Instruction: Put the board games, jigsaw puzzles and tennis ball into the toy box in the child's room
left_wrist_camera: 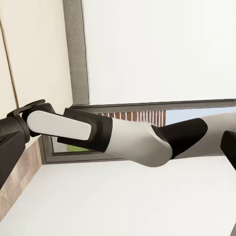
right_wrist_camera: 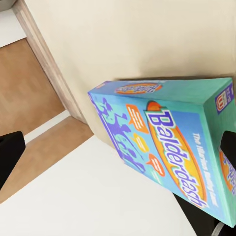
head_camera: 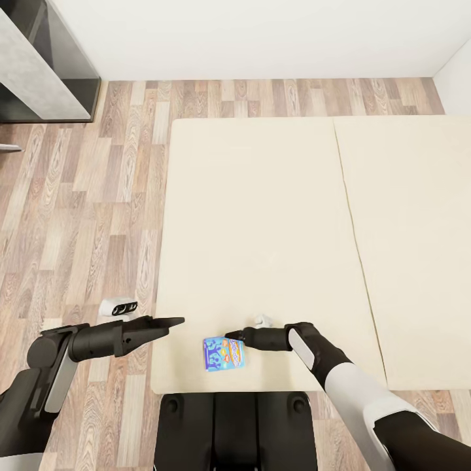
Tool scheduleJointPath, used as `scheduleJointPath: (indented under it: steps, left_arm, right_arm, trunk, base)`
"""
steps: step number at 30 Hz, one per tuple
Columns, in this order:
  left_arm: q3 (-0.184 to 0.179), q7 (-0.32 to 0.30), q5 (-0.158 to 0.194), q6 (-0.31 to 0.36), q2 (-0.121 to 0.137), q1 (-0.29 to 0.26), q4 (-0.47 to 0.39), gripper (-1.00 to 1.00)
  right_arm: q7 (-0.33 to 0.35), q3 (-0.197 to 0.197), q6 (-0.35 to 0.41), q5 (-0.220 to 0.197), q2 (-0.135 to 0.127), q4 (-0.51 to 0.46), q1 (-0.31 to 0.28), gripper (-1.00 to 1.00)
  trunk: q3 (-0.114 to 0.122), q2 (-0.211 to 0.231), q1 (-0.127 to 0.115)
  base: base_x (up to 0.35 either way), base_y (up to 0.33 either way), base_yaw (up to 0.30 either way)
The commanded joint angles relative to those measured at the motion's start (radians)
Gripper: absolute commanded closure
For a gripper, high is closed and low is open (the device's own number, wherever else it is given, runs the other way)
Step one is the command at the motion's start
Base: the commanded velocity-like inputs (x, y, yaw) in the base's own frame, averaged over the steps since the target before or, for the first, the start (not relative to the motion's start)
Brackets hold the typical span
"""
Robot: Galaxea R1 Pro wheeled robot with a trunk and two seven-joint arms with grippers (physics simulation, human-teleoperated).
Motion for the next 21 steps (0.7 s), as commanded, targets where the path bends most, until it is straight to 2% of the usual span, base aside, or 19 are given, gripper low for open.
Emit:
scheduleJointPath:
  steps: [1,15,21]
  left_arm:
    - [0.000,-0.004,0.000,0.010,0.000,0.000,0.000,-1.00]
    - [0.004,-0.004,-0.001,0.010,0.002,0.000,0.000,-1.00]
    - [0.001,-0.004,-0.002,0.010,0.000,0.000,0.000,-1.00]
  right_arm:
    - [0.000,0.003,0.005,-0.005,0.000,-0.001,0.000,-1.00]
    - [0.002,0.000,0.007,-0.008,-0.001,0.005,0.000,-1.00]
    - [0.002,0.001,0.000,-0.006,-0.001,0.059,0.000,-1.00]
  trunk:
    - [-0.001,-0.002,0.001]
    - [-0.001,-0.002,0.001]
    - [-0.001,-0.002,0.001]
  base:
    - [0.000,0.000,0.000]
    - [0.000,0.000,0.000]
    - [0.000,0.000,0.000]
